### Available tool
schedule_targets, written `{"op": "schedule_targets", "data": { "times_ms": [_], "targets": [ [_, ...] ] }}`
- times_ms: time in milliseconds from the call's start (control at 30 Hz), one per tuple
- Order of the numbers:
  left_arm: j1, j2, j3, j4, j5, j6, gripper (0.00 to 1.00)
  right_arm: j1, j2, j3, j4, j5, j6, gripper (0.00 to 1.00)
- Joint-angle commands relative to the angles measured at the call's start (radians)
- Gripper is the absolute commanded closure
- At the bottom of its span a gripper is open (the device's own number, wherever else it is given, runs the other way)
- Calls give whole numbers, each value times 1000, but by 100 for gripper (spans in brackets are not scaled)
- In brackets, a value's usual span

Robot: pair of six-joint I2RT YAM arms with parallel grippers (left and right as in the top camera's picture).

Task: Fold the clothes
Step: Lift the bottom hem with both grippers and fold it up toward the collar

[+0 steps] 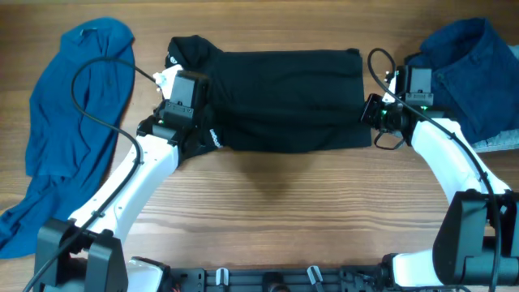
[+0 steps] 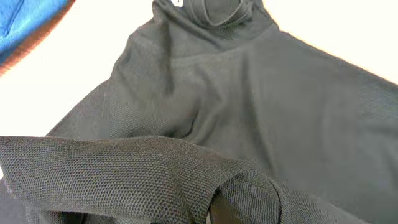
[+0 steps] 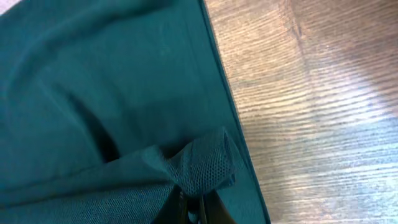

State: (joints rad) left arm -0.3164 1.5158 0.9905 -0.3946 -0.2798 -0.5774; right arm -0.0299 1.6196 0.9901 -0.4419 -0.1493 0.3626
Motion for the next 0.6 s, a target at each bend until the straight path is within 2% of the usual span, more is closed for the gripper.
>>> {"op": "schedule_targets", "data": {
  "times_ms": [0,367,567],
  "targets": [
    [9,8,11,23,-28,25,96,-4,13,11,11,3,8,96],
    [9,153,11,73,-17,24,96,-4,26,10,30,30,7,96],
    [9,167,11,82,-18,24,96,-4,118,10,61,36,7,95]
  ]
}}
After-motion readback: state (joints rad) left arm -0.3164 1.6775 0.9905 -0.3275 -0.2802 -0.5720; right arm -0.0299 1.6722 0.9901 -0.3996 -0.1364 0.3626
